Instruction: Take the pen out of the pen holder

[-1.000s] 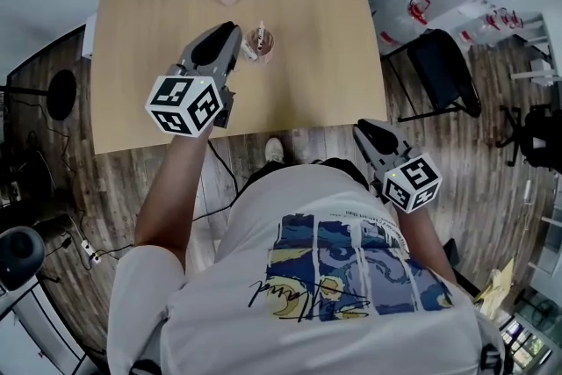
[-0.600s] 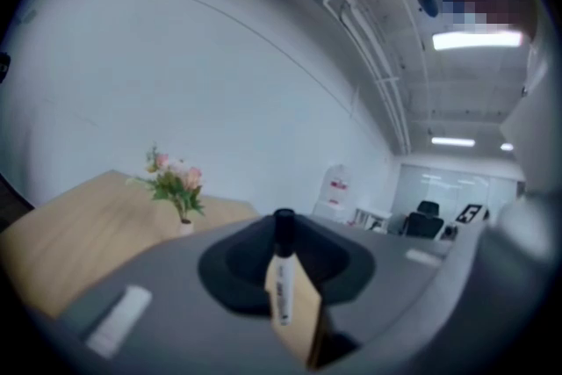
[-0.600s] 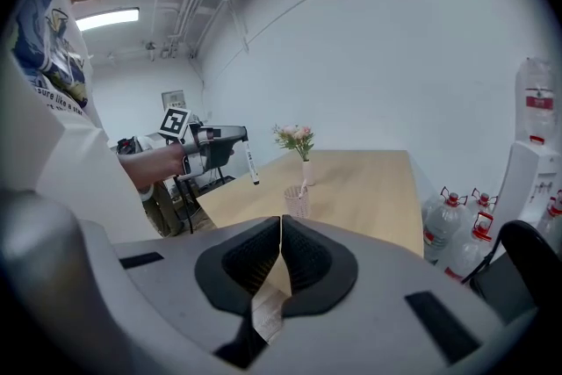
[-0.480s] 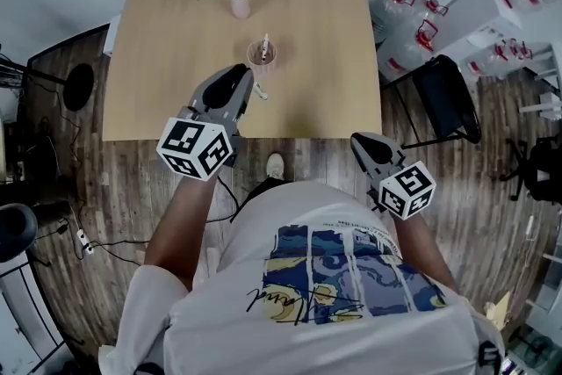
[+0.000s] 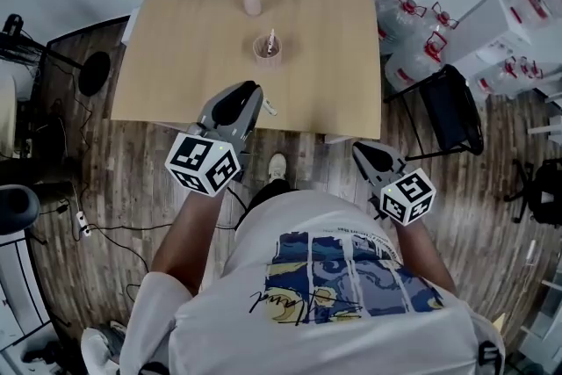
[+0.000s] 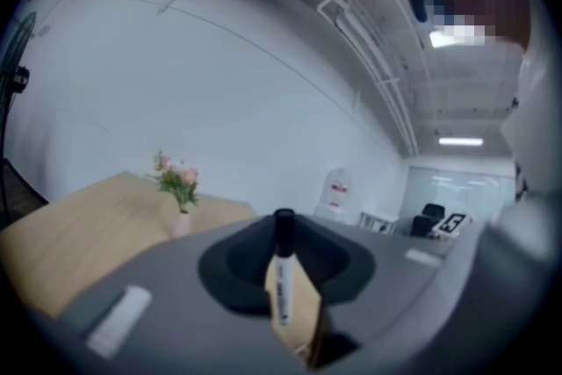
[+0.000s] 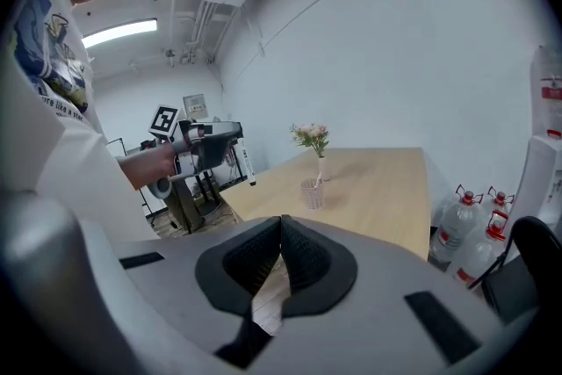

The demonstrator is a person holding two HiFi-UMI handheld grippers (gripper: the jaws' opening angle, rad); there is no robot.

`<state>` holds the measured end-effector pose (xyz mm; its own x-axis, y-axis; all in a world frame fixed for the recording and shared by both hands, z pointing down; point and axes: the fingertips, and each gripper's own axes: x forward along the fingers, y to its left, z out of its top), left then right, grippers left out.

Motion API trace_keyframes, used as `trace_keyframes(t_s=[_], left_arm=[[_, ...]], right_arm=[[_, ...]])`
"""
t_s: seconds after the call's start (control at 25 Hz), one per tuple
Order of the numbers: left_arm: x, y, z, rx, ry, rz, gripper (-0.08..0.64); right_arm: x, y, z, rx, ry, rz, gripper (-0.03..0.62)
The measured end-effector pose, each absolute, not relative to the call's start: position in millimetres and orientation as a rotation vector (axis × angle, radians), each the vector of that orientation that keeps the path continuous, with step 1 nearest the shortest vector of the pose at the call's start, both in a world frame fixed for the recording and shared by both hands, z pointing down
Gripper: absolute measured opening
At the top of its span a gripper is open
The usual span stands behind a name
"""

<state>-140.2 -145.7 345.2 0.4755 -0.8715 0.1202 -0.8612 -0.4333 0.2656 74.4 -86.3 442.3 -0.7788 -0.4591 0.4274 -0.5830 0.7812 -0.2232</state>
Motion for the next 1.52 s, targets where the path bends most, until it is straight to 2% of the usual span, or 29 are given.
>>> trace_keyframes(t_s=[0.6, 1.52], left_arm=[[-99, -72, 337, 2.418, -1.534, -0.062, 0.072], [-85, -40, 338, 2.388, -1.580, -0.057, 0.072]], right_arm=[[98, -46, 447, 0.682, -2.664, 0.475, 0.008], [111, -27, 440, 0.637, -2.702, 0.423, 0.008]])
